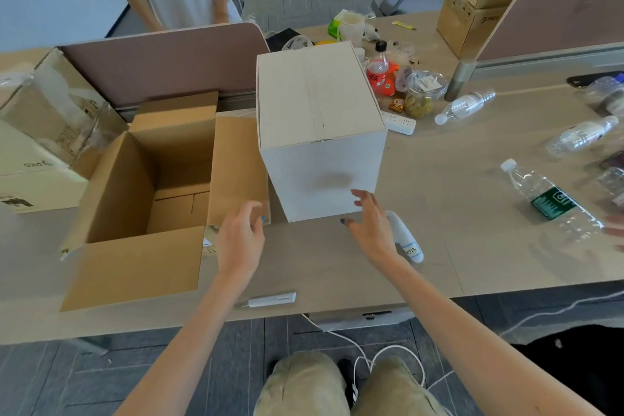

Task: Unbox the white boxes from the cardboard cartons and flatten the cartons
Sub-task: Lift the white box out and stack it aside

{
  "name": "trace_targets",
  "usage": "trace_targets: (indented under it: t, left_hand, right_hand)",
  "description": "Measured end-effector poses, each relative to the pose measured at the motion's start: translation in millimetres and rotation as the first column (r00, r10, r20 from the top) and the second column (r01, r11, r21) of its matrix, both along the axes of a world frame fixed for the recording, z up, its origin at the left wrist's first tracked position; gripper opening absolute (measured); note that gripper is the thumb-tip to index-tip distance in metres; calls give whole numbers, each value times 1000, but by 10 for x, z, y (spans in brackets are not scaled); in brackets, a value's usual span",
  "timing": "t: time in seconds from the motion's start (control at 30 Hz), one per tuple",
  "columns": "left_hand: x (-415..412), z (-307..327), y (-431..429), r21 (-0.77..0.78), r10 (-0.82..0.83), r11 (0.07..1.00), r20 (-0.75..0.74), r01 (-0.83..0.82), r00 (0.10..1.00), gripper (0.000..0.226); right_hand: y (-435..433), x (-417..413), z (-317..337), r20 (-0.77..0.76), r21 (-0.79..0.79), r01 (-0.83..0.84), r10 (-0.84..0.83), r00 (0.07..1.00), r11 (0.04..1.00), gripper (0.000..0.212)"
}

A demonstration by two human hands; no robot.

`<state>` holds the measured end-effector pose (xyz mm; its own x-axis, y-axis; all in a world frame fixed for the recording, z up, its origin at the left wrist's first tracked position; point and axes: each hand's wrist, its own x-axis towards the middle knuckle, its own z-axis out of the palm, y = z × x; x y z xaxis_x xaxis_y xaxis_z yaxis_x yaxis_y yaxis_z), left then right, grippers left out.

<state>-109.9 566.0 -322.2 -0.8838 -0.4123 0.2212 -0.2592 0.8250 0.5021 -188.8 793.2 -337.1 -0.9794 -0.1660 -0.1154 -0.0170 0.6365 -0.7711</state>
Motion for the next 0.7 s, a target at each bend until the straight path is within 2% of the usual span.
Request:
trace_targets:
  t: [0.17, 0.23, 0.37, 0.53, 0.7]
  left_hand:
    - [159, -18, -334, -172, 52, 983, -64, -62, 997, 30]
    - [150, -45, -485, -215, 129, 969, 18, -122, 992, 37]
    - [47, -84, -667, -145, 246, 965, 226, -218, 943, 59]
    - [-89, -52, -752, -152, 159, 982, 382, -108, 910, 60]
    - [-64, -23, -908, -148, 124, 986, 317, -80, 940, 56]
  right_hand:
    - [-171, 96, -51, -49, 103, -190, 195, 980, 976, 47]
    - [-231, 105, -66, -44, 109, -217, 223, 974, 970, 45]
    - [-298, 109, -89, -38, 129, -253, 259, 965, 959, 41]
    - [-341, 125, -91, -34, 134, -275, 282, 959, 952, 38]
    - [-428, 136, -54, -19, 111, -301, 305, 952, 947, 34]
